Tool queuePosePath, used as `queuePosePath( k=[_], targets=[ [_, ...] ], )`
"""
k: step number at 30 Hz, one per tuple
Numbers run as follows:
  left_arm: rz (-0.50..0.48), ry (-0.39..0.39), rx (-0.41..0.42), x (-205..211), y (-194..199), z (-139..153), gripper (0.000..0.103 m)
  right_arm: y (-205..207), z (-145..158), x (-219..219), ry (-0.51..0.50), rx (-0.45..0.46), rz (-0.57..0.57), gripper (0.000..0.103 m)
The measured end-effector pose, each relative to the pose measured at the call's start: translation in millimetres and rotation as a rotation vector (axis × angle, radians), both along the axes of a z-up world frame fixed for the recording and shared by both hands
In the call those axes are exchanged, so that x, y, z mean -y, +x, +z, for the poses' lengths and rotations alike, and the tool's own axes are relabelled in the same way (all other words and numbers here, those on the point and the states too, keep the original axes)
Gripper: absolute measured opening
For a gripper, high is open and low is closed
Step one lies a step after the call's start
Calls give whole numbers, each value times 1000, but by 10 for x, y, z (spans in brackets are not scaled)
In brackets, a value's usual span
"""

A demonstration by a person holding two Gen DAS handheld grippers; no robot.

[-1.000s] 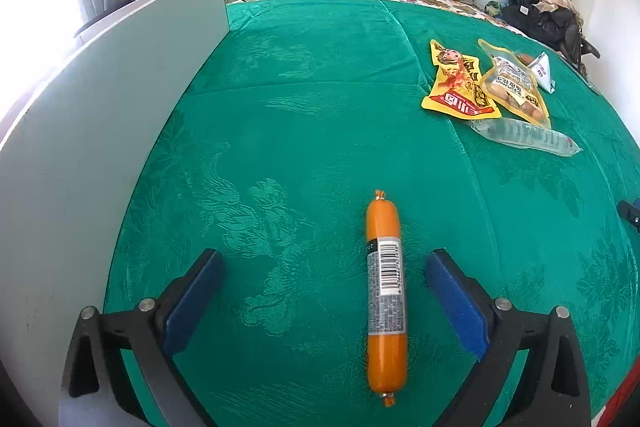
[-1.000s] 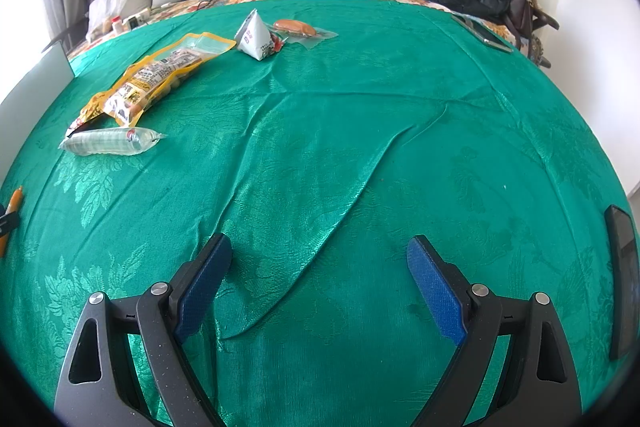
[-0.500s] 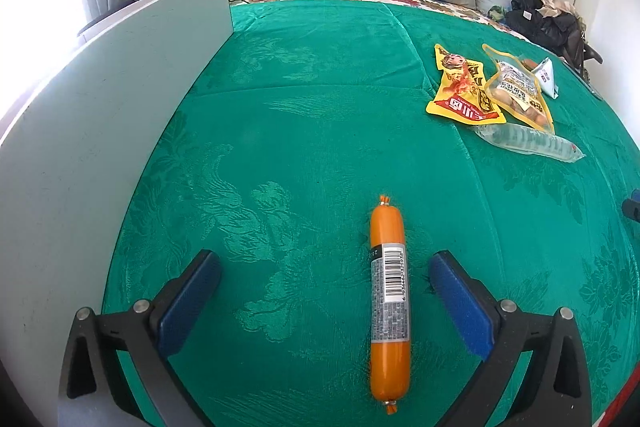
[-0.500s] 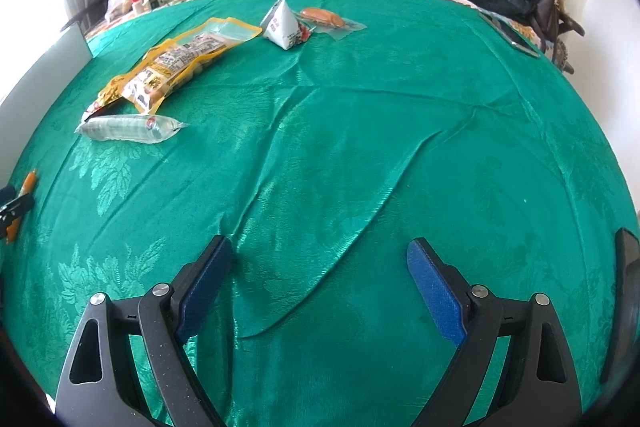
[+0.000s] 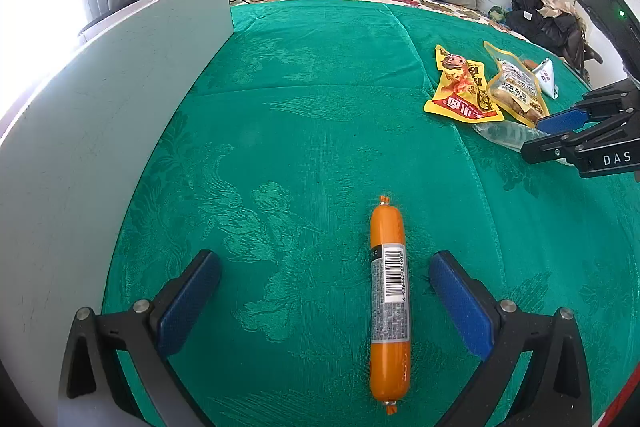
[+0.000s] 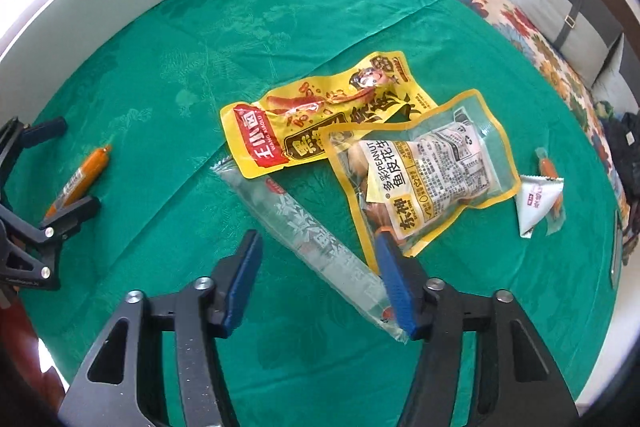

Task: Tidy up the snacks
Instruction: 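Lower the right tool over the clear jelly stick while the left tool holds the sausage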

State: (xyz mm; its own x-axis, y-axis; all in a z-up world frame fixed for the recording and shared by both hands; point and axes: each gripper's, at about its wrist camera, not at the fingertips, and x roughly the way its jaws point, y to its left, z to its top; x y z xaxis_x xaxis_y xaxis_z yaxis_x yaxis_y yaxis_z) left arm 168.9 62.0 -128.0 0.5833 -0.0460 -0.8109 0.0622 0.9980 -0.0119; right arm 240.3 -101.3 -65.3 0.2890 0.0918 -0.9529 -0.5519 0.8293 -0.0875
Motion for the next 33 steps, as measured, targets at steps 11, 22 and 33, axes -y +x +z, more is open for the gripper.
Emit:
queuePosePath(
  k=[11,22,33],
  targets=[
    [0,0,0,-3,-3,-2,103,-659,31,801,187,-227,-382,22],
    [0,0,1,-4,-4,-3,103,-1463,189,982,289,138,-403,63],
    [0,-1,1,-7,-4,-5,103,-1157,245,758,269,167,-356,61]
  ],
)
